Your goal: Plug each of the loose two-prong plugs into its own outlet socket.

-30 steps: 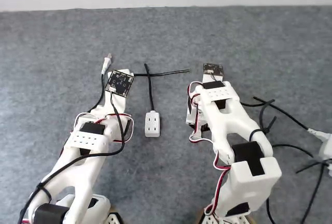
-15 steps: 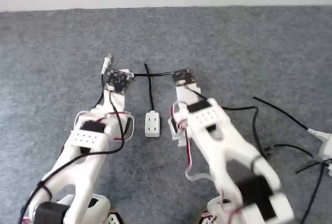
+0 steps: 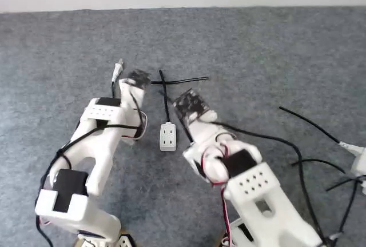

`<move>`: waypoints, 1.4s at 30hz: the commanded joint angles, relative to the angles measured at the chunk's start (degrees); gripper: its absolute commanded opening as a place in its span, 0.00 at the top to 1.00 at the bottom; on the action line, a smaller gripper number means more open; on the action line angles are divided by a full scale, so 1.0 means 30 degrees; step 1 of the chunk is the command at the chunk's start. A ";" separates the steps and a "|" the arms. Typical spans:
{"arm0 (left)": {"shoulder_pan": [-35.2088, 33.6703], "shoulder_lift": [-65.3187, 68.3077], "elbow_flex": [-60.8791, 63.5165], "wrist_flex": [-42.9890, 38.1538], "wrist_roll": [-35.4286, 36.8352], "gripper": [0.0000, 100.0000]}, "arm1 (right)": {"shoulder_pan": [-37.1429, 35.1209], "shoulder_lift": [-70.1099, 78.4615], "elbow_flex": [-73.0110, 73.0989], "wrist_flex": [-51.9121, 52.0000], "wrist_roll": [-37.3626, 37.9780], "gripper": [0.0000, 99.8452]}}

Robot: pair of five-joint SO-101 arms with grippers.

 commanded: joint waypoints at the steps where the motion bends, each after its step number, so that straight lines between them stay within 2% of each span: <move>1: 0.1143 0.0029 -0.0630 0.1055 -0.2755 0.98 | -0.0689 -0.2359 0.0527 0.0103 0.0703 0.99; 4: 0.1231 0.0117 -0.0659 0.1084 -0.2872 0.98 | -0.0161 -0.4147 0.1260 -0.0454 0.0293 0.99; 7: 0.1172 0.0176 -0.0718 0.0996 -0.2491 0.98 | 0.2095 -0.6168 0.1758 -0.1128 -0.1465 0.99; 9: 0.1172 0.0205 -0.0747 0.0879 -0.1641 0.98 | 0.3209 -0.7429 0.2022 -0.1187 -0.1670 0.99; 18: 0.0967 0.0059 -0.0601 -0.0117 0.0264 0.98 | 0.3443 -0.9802 0.2960 -0.1216 -0.1641 0.99; 23: 0.1700 0.0117 -0.0601 0.1260 -0.2872 0.98 | 0.1773 -0.9861 0.3194 -0.1099 -0.1553 0.99; 26: 0.1905 0.0117 -0.0513 0.1465 -0.3136 0.98 | 0.0601 -0.9656 0.3663 -0.1451 -0.1436 0.99; 31: 0.2374 -0.0762 0.0484 0.1348 -0.4542 0.98 | 0.0513 -0.9421 0.4806 -0.2740 -0.0850 0.99; 42: 0.3663 -0.6974 0.6637 -0.2227 -0.5568 0.98 | 0.0425 -0.3267 0.3839 -0.5407 -0.0996 0.99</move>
